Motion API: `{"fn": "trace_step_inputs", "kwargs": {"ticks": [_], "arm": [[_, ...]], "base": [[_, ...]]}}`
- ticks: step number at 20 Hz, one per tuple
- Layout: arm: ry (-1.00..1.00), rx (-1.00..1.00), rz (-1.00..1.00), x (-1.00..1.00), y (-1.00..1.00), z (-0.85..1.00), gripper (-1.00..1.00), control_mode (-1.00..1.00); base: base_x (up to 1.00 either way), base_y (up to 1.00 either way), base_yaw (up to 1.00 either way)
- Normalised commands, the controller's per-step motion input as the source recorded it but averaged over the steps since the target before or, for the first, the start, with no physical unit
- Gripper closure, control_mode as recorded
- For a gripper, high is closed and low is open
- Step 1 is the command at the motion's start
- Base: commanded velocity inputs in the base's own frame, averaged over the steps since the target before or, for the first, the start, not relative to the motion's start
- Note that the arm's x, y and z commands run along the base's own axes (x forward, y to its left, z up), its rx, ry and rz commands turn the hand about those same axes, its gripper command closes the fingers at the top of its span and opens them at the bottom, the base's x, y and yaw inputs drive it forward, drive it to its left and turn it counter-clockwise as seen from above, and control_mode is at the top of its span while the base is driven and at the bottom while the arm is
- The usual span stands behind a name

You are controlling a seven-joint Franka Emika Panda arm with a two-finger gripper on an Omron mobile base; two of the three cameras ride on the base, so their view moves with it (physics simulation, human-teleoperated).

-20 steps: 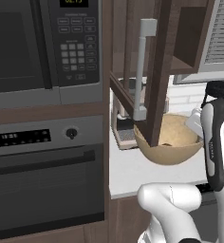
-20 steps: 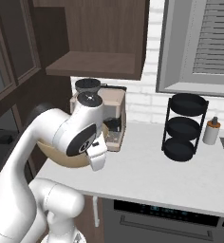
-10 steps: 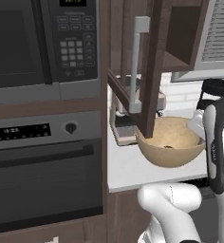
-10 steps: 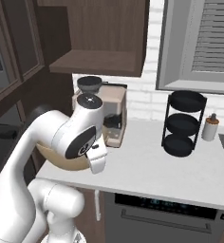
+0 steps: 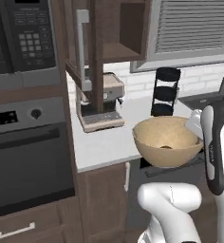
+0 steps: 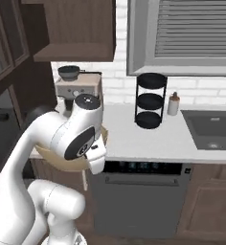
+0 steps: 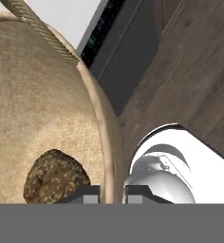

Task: Open the cabinet, pick up the bread from the cabinet and place it in the basket. Then move the basket to the dining counter.

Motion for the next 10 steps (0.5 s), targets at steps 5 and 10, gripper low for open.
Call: {"fn": "trace_step_inputs", "kwargs": {"ticks": [5, 10], "arm": [[0.0, 0.0, 0.0, 0.0, 0.0, 0.0, 1.0, 1.0], [0.0, 0.0, 0.0, 0.0, 0.0, 0.0, 1.0, 1.0]], "base": [[-0.03, -0.64, -0.77], [0.0, -0.61, -0.83]]}}
